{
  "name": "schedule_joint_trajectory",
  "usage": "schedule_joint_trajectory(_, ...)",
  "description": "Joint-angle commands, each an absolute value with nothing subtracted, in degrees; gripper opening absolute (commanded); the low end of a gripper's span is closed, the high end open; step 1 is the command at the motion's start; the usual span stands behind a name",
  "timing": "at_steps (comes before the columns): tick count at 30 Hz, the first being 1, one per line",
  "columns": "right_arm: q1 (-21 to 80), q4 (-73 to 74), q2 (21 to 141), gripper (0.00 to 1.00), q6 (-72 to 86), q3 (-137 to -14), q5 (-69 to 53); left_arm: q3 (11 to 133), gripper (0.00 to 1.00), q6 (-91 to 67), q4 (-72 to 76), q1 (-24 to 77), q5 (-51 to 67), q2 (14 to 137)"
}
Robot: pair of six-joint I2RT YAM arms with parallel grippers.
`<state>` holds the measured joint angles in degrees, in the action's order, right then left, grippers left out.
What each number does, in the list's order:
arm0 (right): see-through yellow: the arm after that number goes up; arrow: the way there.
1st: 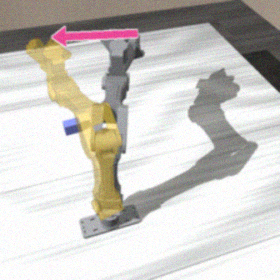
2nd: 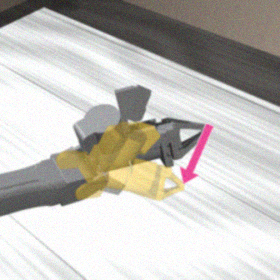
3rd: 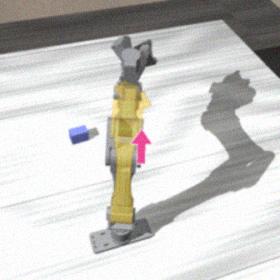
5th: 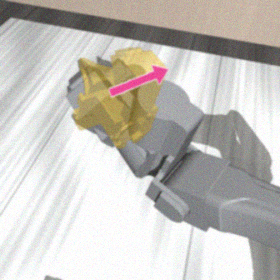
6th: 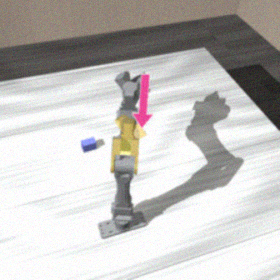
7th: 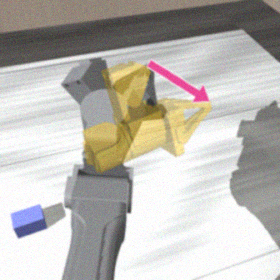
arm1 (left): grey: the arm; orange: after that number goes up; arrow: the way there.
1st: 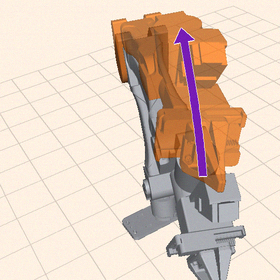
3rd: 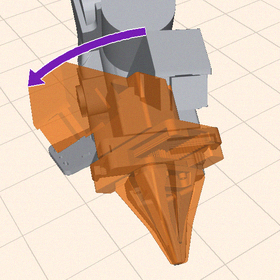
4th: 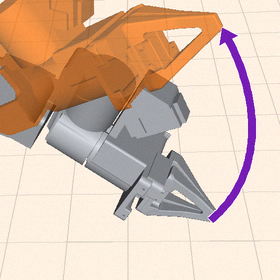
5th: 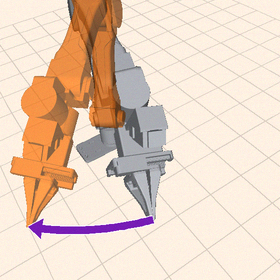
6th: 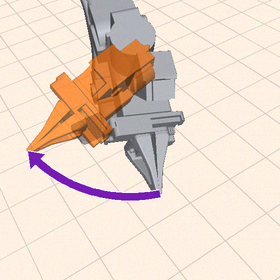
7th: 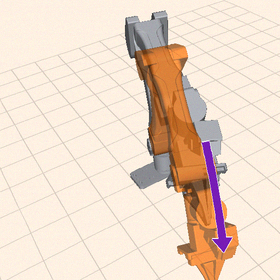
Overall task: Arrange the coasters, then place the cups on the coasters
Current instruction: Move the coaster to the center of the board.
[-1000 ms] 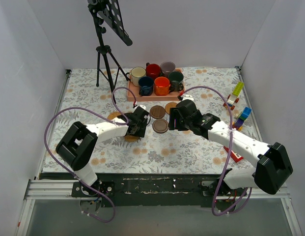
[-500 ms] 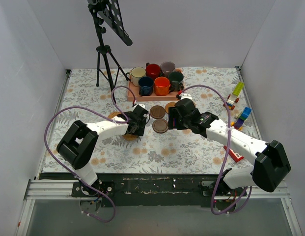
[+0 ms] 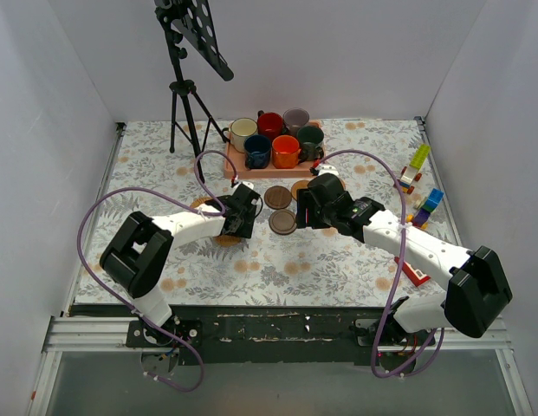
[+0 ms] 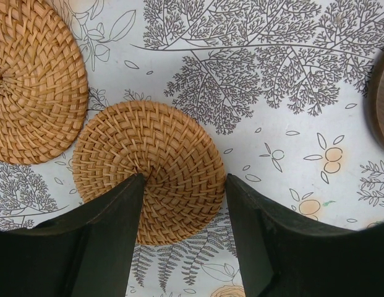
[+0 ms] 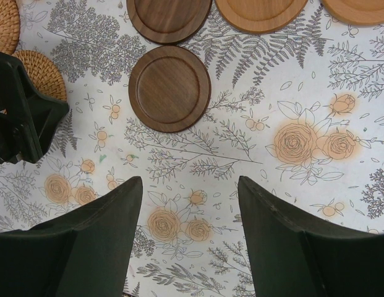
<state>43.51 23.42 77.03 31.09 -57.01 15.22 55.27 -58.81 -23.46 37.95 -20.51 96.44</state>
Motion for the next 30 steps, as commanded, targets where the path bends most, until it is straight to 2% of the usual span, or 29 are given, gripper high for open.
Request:
schedule_joint_trajectory(1, 43.42, 21.88, 77.34, 0.71, 30.41, -59.85, 15.47, 55.46, 0.56, -58.36, -25.66, 37.00, -21.62, 98.26)
schedule_joint_trajectory(5, 43.42, 21.71, 77.26, 0.71, 30.32, -59.94, 15.47, 55.90, 0.58, -58.27, -25.66, 37.00, -21.27, 97.65)
schedule_joint_trajectory(10, 43.42, 21.71, 77.34, 0.71, 30.06, -60.20, 15.73, 56.34, 0.65, -57.31, -23.73, 37.09, -19.69, 94.05)
schedule_joint_trajectory(22, 43.42, 22.32, 77.43, 0.71, 29.44, -61.35, 16.96, 59.15, 0.71, -56.07, -24.17, 37.18, -15.65, 89.48)
schedule_joint_trajectory(30, 42.45, 23.11, 76.82, 0.71, 28.48, -62.23, 18.55, 62.92, 0.86, -56.51, -25.84, 36.92, -11.70, 82.80)
